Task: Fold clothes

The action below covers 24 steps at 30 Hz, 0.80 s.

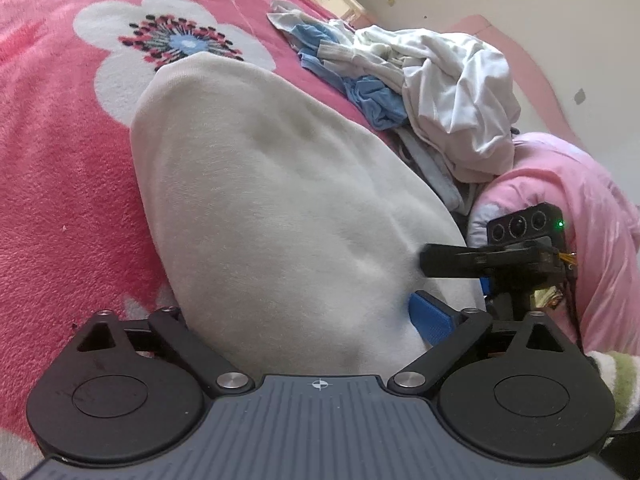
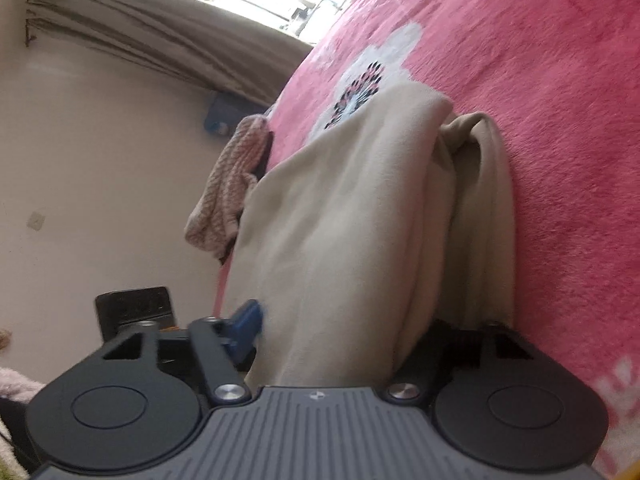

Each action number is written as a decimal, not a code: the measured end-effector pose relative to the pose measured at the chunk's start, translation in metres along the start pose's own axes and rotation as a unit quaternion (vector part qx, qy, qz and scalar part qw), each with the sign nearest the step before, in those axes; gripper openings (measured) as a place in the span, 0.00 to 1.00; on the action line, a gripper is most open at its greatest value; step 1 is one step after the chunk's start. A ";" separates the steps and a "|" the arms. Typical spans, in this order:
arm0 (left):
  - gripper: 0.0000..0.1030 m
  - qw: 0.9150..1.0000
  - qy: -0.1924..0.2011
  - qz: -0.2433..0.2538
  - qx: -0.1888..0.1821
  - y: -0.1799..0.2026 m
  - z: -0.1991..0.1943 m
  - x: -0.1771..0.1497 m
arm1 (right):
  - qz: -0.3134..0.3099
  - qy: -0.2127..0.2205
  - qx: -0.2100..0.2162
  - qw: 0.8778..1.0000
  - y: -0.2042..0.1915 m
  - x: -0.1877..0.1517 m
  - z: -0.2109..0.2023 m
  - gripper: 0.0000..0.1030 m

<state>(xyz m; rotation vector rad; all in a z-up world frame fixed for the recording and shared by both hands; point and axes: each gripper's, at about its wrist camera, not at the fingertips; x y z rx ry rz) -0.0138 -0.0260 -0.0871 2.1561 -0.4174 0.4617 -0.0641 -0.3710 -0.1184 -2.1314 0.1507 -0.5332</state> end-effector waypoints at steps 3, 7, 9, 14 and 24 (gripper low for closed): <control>0.87 1.000 -0.001 0.003 0.018 0.007 -0.001 0.001 | -0.015 0.009 -0.024 1.000 -0.009 -0.003 -0.004 0.49; 0.84 0.999 0.002 0.003 0.033 0.015 -0.003 0.002 | -0.031 0.024 -0.043 0.998 -0.022 -0.005 -0.012 0.42; 0.83 0.999 0.005 0.001 0.037 0.019 -0.004 0.003 | -0.034 0.028 -0.048 0.998 -0.027 -0.006 -0.013 0.40; 0.81 0.999 0.010 -0.001 0.039 0.026 -0.010 0.004 | -0.039 0.039 -0.055 0.997 -0.035 -0.008 -0.018 0.39; 0.77 0.999 0.019 0.007 0.043 0.037 -0.018 0.004 | -0.037 0.048 -0.053 0.997 -0.044 -0.007 -0.012 0.38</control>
Point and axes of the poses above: each gripper's, at about its wrist camera, not at the fingertips, and z roughly the way its jaws point, y to its right, x to its top, and after that the axes turned 4 degrees about -x, right-handed
